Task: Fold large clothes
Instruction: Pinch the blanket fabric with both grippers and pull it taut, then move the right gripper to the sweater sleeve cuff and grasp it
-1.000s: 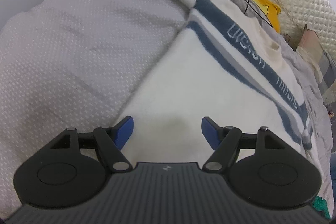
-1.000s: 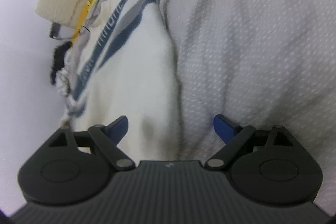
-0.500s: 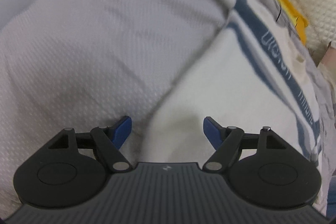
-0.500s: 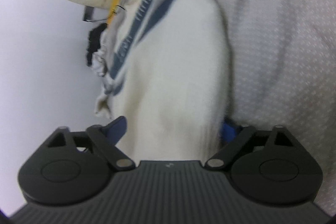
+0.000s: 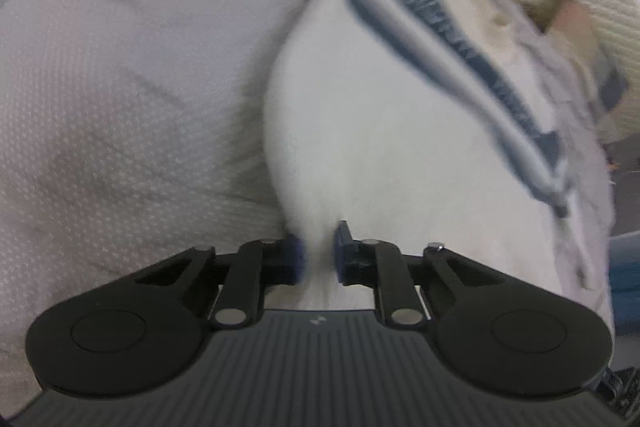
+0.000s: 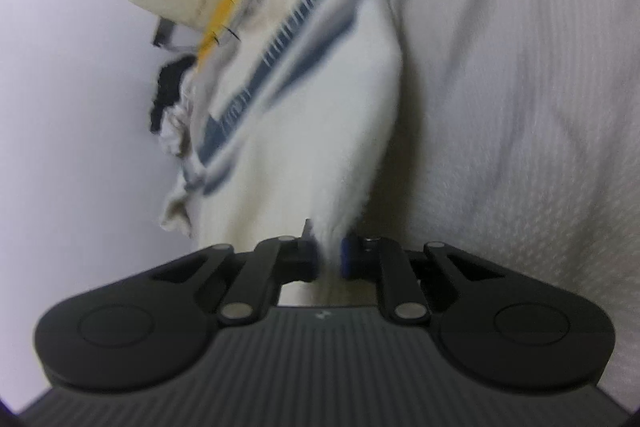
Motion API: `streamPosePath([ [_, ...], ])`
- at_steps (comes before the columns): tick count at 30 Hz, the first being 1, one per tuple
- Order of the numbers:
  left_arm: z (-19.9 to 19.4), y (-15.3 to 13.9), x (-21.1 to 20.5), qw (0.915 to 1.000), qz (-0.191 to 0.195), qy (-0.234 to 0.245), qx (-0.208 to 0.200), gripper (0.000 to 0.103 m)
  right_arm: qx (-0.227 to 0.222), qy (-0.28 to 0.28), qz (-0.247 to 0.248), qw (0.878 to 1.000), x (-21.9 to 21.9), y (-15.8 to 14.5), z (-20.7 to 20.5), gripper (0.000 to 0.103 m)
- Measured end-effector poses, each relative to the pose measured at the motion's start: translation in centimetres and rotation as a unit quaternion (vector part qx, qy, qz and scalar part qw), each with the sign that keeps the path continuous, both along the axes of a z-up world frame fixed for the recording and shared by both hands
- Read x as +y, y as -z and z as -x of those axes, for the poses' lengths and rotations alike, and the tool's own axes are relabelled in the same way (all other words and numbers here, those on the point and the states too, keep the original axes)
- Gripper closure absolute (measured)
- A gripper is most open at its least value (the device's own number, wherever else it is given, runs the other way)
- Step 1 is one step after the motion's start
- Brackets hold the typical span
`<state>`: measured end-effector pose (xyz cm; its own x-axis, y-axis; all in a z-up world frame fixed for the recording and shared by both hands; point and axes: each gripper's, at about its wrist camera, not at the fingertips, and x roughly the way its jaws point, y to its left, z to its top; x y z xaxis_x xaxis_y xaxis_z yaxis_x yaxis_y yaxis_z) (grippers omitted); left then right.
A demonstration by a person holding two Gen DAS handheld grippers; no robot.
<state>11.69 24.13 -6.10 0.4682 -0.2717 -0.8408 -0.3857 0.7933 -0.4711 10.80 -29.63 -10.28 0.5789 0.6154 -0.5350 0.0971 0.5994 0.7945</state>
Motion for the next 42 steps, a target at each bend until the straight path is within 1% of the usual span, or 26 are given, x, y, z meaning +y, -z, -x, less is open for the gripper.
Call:
streamPosePath([
  [2,1.0,-1.7,0.1,0.9996,0.018,0.007,-0.02,0.087,-0.023,-0.001,0.029,0.999,-0.7,-2.4,0.7,0.09],
  [3,1.5,-2.4,0.0,0.9993,0.021,0.01,-0.028,0.088,-0.028,-0.003,0.035,0.999,-1.0,-3.2,1.0,0.091],
  [5,2.3,-3.8,0.0,0.999,0.017,0.019,-0.037,0.088,-0.035,-0.006,0.057,0.998,-1.9,-4.8,1.9,0.091],
  [7,3.0,-4.3,-0.4,0.999,0.014,0.027,-0.034,0.088,-0.038,-0.006,0.081,0.996,-2.0,-5.8,2.7,0.091],
  [9,3.5,-4.3,-0.4,0.999,0.005,0.038,-0.024,0.088,-0.028,-0.002,0.098,0.995,-2.3,-5.7,3.1,0.092],
  [11,3.5,-4.0,-0.7,0.9984,-0.01,0.053,-0.016,0.087,-0.014,0.001,0.12,0.993,-2.0,-4.8,3.2,0.092],
  [13,4.3,-3.6,-1.4,0.9974,-0.028,0.065,-0.014,0.085,0.011,0.009,0.125,0.992,-1.4,-3.5,3.1,0.092],
  [14,4.2,-3.6,-2.0,0.9961,-0.044,0.075,-0.016,0.083,0.021,0.009,0.124,0.992,-1.3,-2.6,3.1,0.092],
  [15,4.1,-3.5,-2.3,0.995,-0.058,0.08,-0.016,0.083,0.027,0.01,0.126,0.992,-1.3,-2.2,3.2,0.092],
  [16,4.2,-3.4,-2.8,0.9938,-0.07,0.084,-0.018,0.079,0.031,0.014,0.131,0.991,-1.3,-1.7,3.2,0.091],
  [17,4.1,-3.7,-3.0,0.9926,-0.08,0.089,-0.019,0.069,0.031,0.019,0.134,0.99,-1.3,-1.6,3.3,0.089],
  [18,4.1,-4.0,-3.2,0.9917,-0.088,0.092,-0.024,0.064,0.027,0.024,0.135,0.99,-1.4,-1.9,3.5,0.089],
  [19,4.1,-4.2,-3.2,0.991,-0.093,0.091,-0.03,0.057,0.021,0.025,0.136,0.99,-1.5,-2.1,3.6,0.086],
  [20,4.2,-4.7,-3.3,0.9901,-0.101,0.089,-0.041,0.054,0.015,0.029,0.144,0.989,-1.4,-2.5,3.6,0.079],
  [21,4.4,-5.4,-3.5,0.9883,-0.112,0.087,-0.055,0.052,0.007,0.035,0.16,0.987,-1.3,-3.0,3.6,0.076],
  [23,4.8,-6.7,-4.0,0.9829,-0.14,0.086,-0.083,0.046,-0.01,0.043,0.18,0.983,-1.3,-3.8,3.9,0.065],
  [25,5.4,-8.3,-4.9,0.9761,-0.161,0.093,-0.113,0.046,-0.031,0.048,0.188,0.98,-1.4,-4.5,4.1,0.063],
  [27,5.8,-9.9,-6.2,0.9671,-0.185,0.097,-0.146,0.045,-0.057,0.053,0.207,0.975,-1.3,-5.5,4.2,0.062],
  [29,6.3,-11.4,-7.6,0.9591,-0.198,0.1,-0.176,0.044,-0.086,0.057,0.225,0.969,-1.0,-6.8,4.3,0.062],
  [31,6.5,-12.8,-9.3,0.9524,-0.203,0.106,-0.202,0.044,-0.117,0.057,0.24,0.962,-0.6,-8.0,4.3,0.062],
  [34,6.5,-14.3,-12.0,0.9425,-0.204,0.114,-0.239,0.044,-0.165,0.058,0.267,0.948,-0.1,-9.8,4.5,0.062],
  [36,6.4,-15.1,-14.1,0.9344,-0.206,0.122,-0.264,0.043,-0.191,0.062,0.285,0.937,0.2,-10.7,4.5,0.062],
  [38,6.1,-15.3,-16.1,0.9291,-0.205,0.131,-0.278,0.041,-0.215,0.066,0.294,0.929,0.3,-11.2,4.6,0.055],
  [41,5.1,-14.8,-18.9,0.9247,-0.194,0.145,-0.293,0.041,-0.239,0.073,0.319,0.914,0.4,-11.2,4.6,0.054],
  [42,4.8,-14.5,-19.9,0.9225,-0.195,0.148,-0.298,0.041,-0.243,0.075,0.325,0.911,0.5,-11.1,4.6,0.054],
])
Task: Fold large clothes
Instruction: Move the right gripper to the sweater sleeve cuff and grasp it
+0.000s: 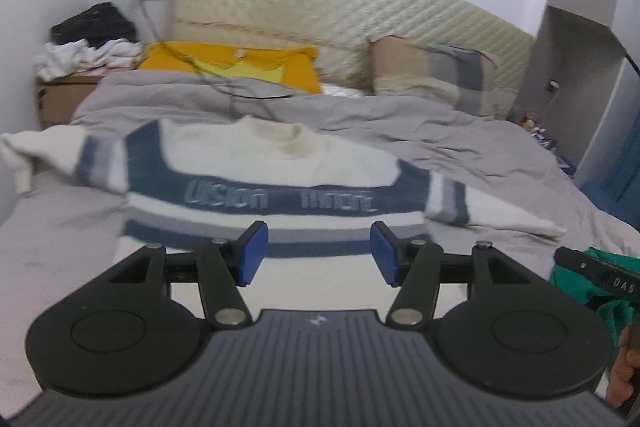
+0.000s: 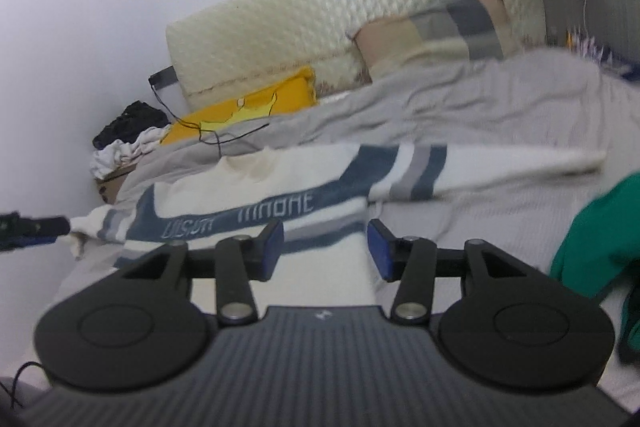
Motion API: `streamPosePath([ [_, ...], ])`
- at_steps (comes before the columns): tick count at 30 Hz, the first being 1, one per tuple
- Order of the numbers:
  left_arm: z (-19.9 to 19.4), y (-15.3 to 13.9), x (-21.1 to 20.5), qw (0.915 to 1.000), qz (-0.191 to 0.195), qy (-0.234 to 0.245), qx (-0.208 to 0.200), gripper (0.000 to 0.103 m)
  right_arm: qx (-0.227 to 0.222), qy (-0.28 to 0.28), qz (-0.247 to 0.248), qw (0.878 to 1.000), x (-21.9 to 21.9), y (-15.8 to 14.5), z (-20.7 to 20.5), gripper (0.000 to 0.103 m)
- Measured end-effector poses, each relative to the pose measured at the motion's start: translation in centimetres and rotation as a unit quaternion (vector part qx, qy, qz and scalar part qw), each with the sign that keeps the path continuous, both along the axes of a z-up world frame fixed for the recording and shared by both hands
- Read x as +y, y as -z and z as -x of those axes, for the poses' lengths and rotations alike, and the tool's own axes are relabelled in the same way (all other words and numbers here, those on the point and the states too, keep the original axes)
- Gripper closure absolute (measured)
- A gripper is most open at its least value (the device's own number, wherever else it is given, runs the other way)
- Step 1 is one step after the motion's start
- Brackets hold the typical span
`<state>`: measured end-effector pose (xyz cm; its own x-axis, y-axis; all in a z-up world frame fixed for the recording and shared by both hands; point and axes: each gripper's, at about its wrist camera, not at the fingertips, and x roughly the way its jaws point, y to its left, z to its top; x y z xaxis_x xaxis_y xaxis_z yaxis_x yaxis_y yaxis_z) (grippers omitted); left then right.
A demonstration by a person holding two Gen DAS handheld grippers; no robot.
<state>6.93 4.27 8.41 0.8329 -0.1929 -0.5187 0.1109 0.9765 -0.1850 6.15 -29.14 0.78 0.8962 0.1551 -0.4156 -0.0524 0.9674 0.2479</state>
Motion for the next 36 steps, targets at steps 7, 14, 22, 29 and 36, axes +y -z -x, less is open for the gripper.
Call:
streamPosePath([
  [7,-2.2,4.0,-3.9,0.9991,-0.005,0.023,-0.035,0.04,-0.01,0.005,0.021,1.0,0.2,2.2,-0.1,0.054],
  [14,-3.8,9.4,-3.6,0.9994,0.019,0.024,-0.014,0.037,0.023,0.01,0.017,1.0,0.4,4.5,-1.5,0.053],
  [22,-5.1,13.0,-2.3,0.9983,0.047,0.014,0.03,0.035,0.063,0.042,-0.043,0.996,-0.7,6.4,-5.2,0.043],
  [29,-5.6,14.2,-2.3,0.9978,0.045,0.002,0.048,0.025,0.088,0.067,-0.152,0.982,-3.3,8.4,-10.6,0.016],
  [36,-6.0,15.1,-2.0,0.9968,0.047,-0.015,0.063,0.015,0.129,0.059,-0.227,0.963,-4.7,13.1,-17.2,0.016],
])
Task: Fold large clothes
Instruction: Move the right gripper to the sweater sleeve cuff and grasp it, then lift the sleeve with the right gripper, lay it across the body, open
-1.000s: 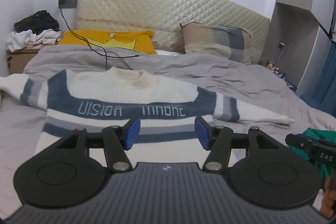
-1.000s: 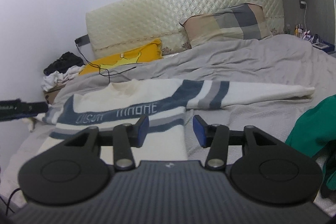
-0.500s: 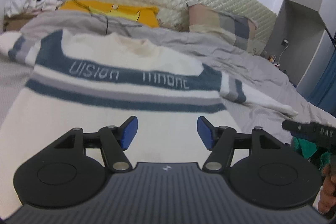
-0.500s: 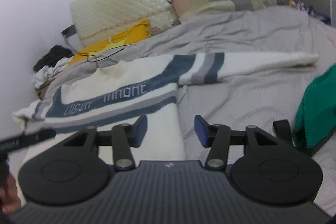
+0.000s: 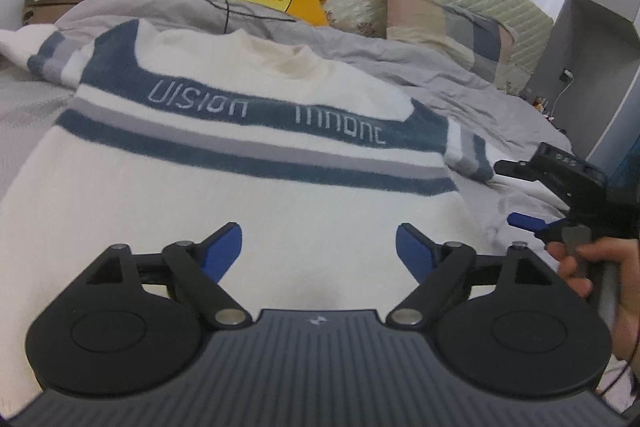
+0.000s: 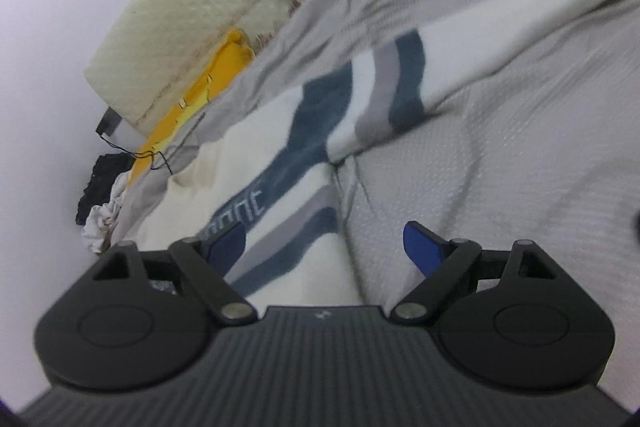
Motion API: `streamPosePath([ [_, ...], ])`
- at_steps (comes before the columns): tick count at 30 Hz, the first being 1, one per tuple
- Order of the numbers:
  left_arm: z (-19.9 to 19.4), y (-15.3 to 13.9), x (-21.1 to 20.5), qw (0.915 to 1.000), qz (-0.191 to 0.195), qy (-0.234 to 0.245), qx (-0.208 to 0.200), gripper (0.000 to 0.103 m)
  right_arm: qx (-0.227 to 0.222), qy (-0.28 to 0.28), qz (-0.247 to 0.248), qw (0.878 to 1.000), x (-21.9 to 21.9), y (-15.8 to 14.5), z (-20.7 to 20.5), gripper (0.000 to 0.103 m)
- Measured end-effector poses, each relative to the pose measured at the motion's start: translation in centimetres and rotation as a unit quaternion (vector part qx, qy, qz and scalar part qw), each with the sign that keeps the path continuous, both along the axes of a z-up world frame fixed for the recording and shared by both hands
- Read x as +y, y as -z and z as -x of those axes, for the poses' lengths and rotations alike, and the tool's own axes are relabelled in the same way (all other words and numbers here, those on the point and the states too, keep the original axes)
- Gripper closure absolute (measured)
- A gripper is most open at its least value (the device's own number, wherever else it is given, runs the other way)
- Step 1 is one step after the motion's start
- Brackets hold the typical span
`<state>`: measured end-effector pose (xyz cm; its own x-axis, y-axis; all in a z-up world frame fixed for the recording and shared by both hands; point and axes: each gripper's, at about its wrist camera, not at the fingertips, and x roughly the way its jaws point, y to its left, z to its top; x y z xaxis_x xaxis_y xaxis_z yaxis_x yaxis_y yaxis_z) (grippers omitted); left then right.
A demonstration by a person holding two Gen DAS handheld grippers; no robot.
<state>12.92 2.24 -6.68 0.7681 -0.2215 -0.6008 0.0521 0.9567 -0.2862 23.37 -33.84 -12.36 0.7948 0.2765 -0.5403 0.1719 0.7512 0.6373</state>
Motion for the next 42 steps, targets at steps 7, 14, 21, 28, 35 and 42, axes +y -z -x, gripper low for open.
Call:
streamPosePath([
  [7,-1.2,1.2,-0.3,0.9997,0.007,-0.003,0.025,0.015,0.003,0.04,-0.13,0.991,-3.8,5.3,-3.6,0.015],
  [14,-2.5,2.4,-0.5,0.9989,0.018,-0.003,0.043,0.015,-0.059,0.084,-0.167,0.981,-6.1,6.3,-7.1,0.015],
  [21,-4.3,3.5,-0.1,0.9972,0.043,-0.016,0.058,0.015,-0.107,0.13,-0.139,0.976,-10.6,5.6,-9.9,0.016],
  [28,-4.7,3.7,0.2,0.9966,0.055,-0.018,0.059,0.015,-0.115,0.251,-0.12,0.954,-19.3,5.4,-9.8,0.016],
  [35,-5.1,3.6,0.1,0.9966,0.057,-0.025,0.054,0.015,-0.096,0.357,-0.093,0.924,-28.1,6.1,-7.6,0.038],
  [42,-5.7,3.6,0.5,0.9955,0.066,-0.038,0.058,0.015,-0.075,0.34,0.011,0.937,-30.6,1.2,-8.6,0.094],
])
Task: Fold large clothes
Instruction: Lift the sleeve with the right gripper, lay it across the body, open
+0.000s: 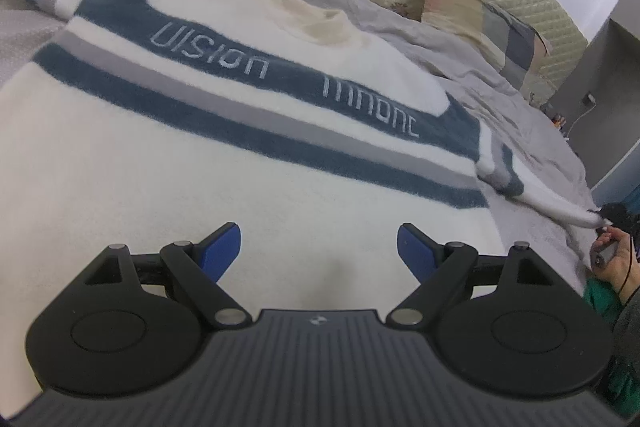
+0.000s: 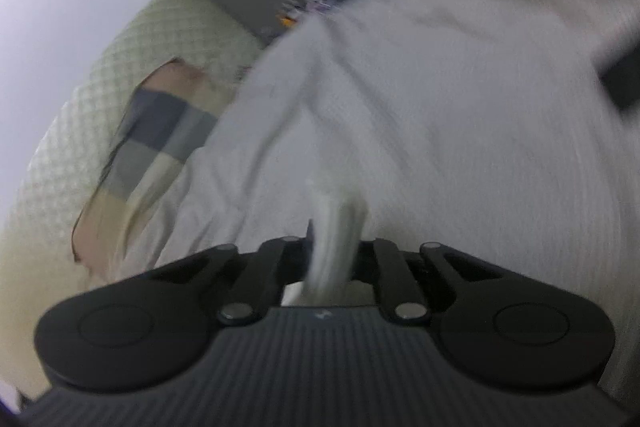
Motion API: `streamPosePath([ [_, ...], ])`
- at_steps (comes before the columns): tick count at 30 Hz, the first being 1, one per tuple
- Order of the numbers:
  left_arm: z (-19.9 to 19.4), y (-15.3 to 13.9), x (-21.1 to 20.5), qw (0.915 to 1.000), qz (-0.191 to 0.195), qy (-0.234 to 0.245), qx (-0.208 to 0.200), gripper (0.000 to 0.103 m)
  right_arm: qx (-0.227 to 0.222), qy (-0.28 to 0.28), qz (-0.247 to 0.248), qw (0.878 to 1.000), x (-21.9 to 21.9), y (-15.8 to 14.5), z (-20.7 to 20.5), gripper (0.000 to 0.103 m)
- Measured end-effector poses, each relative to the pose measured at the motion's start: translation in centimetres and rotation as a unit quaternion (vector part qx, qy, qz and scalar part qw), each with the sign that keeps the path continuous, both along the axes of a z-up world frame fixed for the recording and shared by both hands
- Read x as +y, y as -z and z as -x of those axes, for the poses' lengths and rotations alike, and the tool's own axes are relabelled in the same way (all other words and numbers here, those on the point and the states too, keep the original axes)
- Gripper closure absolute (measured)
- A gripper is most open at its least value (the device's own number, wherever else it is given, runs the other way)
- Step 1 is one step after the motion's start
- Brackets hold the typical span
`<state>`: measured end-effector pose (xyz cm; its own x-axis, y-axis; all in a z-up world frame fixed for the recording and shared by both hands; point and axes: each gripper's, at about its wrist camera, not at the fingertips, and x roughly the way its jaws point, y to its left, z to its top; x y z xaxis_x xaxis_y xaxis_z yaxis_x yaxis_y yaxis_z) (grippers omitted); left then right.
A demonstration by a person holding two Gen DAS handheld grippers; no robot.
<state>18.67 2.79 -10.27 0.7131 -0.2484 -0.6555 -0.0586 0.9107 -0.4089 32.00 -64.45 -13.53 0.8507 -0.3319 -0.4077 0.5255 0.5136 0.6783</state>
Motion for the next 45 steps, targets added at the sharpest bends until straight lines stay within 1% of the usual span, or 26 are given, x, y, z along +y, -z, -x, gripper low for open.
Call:
streamPosePath([
  [2,-0.1,-0.3,0.2,1.0,0.003,-0.003,-0.005,0.015,-0.007,-0.021,0.032,0.999,0.9,-2.5,-0.6,0.094],
  [4,-0.1,-0.9,0.5,0.9999,0.007,-0.005,-0.013,0.015,-0.022,-0.044,0.063,0.997,2.0,-5.8,-1.2,0.094],
  [6,-0.2,-1.4,0.9,0.9996,0.006,-0.007,-0.025,0.015,-0.048,-0.079,0.105,0.99,4.4,-9.9,-1.7,0.094],
  [8,-0.4,-1.9,1.5,0.9994,-0.008,-0.009,-0.032,0.015,-0.068,-0.122,0.152,0.979,7.9,-14.1,-1.8,0.094],
  [10,-0.5,-2.3,2.3,0.9991,-0.007,-0.016,-0.039,0.015,-0.088,-0.171,0.201,0.961,12.7,-18.4,-2.1,0.094],
  [11,-0.4,-2.5,2.8,0.9988,-0.004,-0.019,-0.044,0.015,-0.095,-0.193,0.223,0.951,15.2,-20.1,-2.3,0.094],
  [14,-0.5,-3.3,4.9,0.9975,0.004,-0.039,-0.058,0.015,-0.121,-0.255,0.29,0.914,23.9,-24.9,-2.2,0.094],
  [17,-0.3,-4.3,7.4,0.9946,0.014,-0.068,-0.078,0.015,-0.147,-0.309,0.342,0.875,33.1,-28.0,-1.5,0.094],
  [19,-0.2,-4.8,9.0,0.9923,0.023,-0.086,-0.086,0.015,-0.155,-0.335,0.361,0.856,38.3,-28.7,-0.8,0.094],
  [21,0.1,-5.1,10.6,0.9893,0.038,-0.104,-0.095,0.015,-0.159,-0.365,0.372,0.838,43.5,-28.3,-0.5,0.094],
  [24,0.6,-5.1,12.9,0.9837,0.057,-0.137,-0.101,0.015,-0.157,-0.406,0.387,0.813,50.7,-25.6,0.6,0.094],
  [26,0.9,-4.9,14.5,0.9799,0.074,-0.157,-0.098,0.015,-0.151,-0.436,0.383,0.8,54.7,-23.1,0.7,0.094],
  [28,1.1,-4.9,16.2,0.9748,0.091,-0.176,-0.103,0.015,-0.143,-0.468,0.373,0.788,58.1,-20.0,1.1,0.094],
  [30,1.3,-4.8,17.7,0.9697,0.096,-0.197,-0.107,0.015,-0.131,-0.5,0.349,0.782,60.8,-16.8,1.2,0.093],
  [33,1.6,-4.7,19.8,0.9621,0.105,-0.224,-0.115,0.015,-0.112,-0.539,0.31,0.775,63.6,-11.9,1.9,0.093],
  [36,1.7,-4.4,21.6,0.9563,0.098,-0.248,-0.119,0.015,-0.073,-0.569,0.289,0.767,65.6,-7.1,2.7,0.092],
  [38,1.6,-4.1,22.3,0.9543,0.098,-0.257,-0.116,0.015,-0.046,-0.584,0.278,0.762,66.4,-4.7,2.1,0.091],
  [40,1.3,-3.9,22.3,0.9555,0.096,-0.254,-0.117,0.015,-0.027,-0.599,0.269,0.754,67.0,-3.1,2.6,0.09],
  [42,0.9,-3.7,22.1,0.9595,0.096,-0.238,-0.115,0.015,-0.011,-0.614,0.262,0.744,67.4,-2.1,2.3,0.084],
  [43,0.8,-3.6,21.9,0.9608,0.096,-0.234,-0.115,0.015,-0.008,-0.618,0.263,0.741,67.5,-2.0,2.3,0.078],
  [44,0.6,-3.5,21.6,0.9618,0.093,-0.23,-0.116,0.015,-0.007,-0.623,0.262,0.737,67.4,-2.1,2.6,0.069],
  [45,0.4,-3.5,21.5,0.9634,0.09,-0.225,-0.115,0.015,-0.008,-0.629,0.257,0.734,67.1,-2.1,3.0,0.064],
])
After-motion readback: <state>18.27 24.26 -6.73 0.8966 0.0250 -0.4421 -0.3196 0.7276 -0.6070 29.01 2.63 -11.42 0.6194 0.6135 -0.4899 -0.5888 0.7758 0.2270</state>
